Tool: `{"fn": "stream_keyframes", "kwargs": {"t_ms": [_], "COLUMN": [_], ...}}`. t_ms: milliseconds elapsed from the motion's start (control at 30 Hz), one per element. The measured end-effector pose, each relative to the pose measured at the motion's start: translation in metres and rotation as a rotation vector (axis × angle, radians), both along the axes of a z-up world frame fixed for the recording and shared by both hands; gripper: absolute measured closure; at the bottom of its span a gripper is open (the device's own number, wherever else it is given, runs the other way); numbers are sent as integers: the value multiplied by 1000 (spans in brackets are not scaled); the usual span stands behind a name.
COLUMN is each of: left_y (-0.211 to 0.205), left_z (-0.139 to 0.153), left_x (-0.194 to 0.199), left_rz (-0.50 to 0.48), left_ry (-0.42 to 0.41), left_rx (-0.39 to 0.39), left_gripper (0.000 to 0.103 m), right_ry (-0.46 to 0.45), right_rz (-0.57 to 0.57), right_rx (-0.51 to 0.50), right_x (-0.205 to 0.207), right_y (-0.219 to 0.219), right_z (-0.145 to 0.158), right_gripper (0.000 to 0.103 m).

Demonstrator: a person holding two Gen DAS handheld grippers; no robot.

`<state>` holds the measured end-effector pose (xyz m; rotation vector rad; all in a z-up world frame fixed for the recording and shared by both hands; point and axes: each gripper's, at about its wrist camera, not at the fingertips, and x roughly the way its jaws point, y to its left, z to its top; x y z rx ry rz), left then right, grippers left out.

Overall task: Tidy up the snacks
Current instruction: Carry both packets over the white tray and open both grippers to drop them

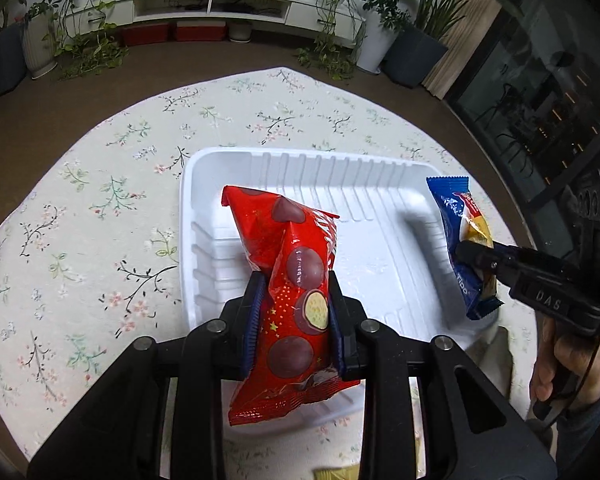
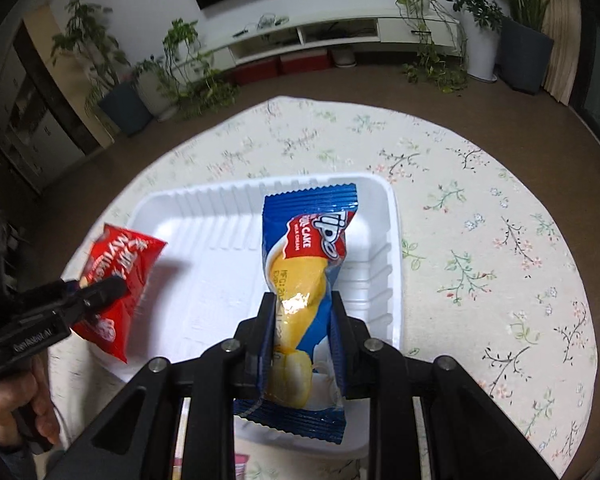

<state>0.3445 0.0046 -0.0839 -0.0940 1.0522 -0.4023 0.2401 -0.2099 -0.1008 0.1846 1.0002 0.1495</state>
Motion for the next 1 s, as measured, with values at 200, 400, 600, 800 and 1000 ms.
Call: {"fn": "stream_keyframes", "kwargs": {"t_ms": [200, 400, 600, 800, 1000], "left_y": [-3, -5, -9, -2, 23], "left_z": [-20, -24, -26, 2, 47], "left_x": [6, 5, 2, -11, -51], "left_rz": [1, -7, -9, 4, 12], "left_ry": [19, 19, 18, -28, -88], "left_rx": [35, 52, 60, 41, -45], "left_gripper": [75, 72, 59, 46, 4], "right_ry": [32, 54, 48, 6, -101], "right_rz": [-5, -5, 6, -4, -39], "right_rx": [-49, -68, -84, -84, 50], "right_x": [8, 10, 11, 1, -38], "right_y": [5, 2, 6, 8, -12], "right_z": [-16, -29, -28, -7, 42], "right_gripper": [76, 75, 65, 42, 17]}}
